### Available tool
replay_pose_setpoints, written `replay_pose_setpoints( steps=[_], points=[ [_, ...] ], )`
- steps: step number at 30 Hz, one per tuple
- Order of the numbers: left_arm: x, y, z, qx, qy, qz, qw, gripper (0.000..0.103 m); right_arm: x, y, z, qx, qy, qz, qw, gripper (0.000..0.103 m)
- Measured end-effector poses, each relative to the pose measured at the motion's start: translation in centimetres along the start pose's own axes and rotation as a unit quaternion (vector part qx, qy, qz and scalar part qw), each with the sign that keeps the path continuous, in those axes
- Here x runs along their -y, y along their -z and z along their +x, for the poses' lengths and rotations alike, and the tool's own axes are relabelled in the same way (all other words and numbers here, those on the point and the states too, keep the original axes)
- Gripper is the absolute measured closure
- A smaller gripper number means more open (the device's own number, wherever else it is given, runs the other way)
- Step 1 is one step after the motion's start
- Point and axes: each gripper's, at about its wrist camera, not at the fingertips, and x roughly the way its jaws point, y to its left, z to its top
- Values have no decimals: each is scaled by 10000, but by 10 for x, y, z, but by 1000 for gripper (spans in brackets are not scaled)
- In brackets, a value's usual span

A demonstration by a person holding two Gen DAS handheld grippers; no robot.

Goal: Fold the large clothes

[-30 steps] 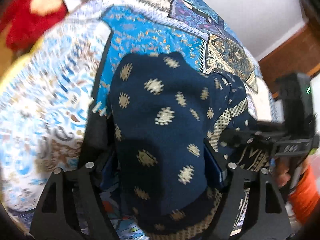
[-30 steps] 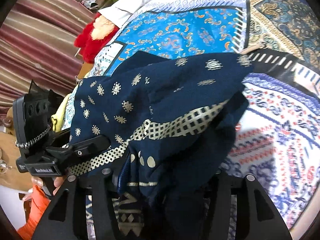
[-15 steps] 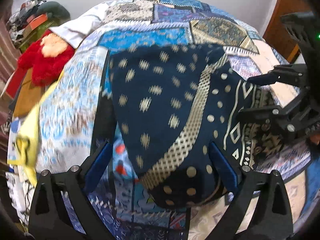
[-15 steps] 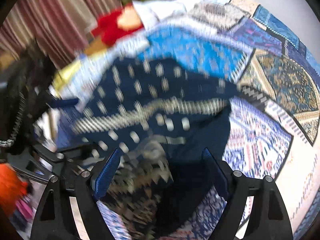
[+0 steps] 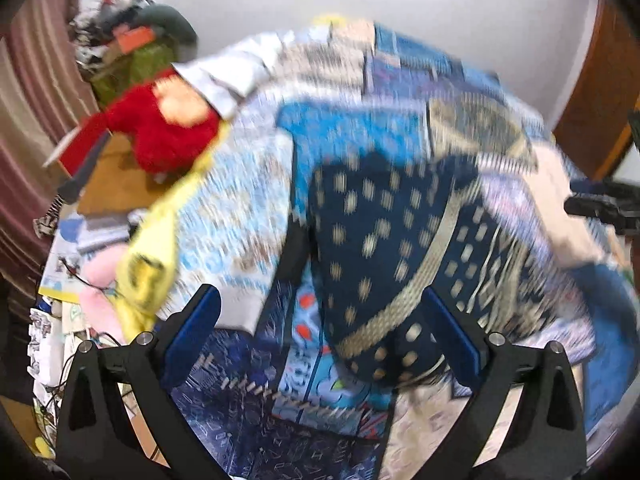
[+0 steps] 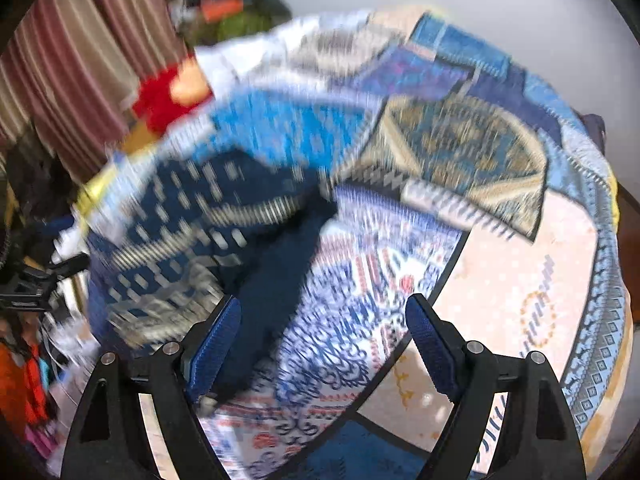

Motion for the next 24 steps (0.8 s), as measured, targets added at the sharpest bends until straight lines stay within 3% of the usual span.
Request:
replay_pose_setpoints(
  steps=[6, 10, 14, 17, 22, 24],
  points=[
    [24, -30, -92, 1338, 39, -77, 9910, 2, -43, -16, -85, 1447, -239, 19, 9892, 20],
    [52, -29, -163, 2327, -11, 52, 9725, 2, -84, -6, -147, 2402, -266, -235, 9701, 20],
    [78, -10, -212, 2980, -157, 186, 9543, 2, -115, 15, -199, 3146, -377, -324, 9479, 20],
    [95, 9, -239, 3311, -232, 205, 9431, 2, -132, 36, -225, 3453, -421, -315, 9370, 20],
    [114, 39, -263, 3583, -472, 152, 9323, 2, -157, 77, -253, 3759, -243, -297, 9259, 20],
    [116, 47, -267, 3604, -473, 70, 9316, 2, -161, 91, -260, 3805, -125, -301, 9242, 20]
  ],
)
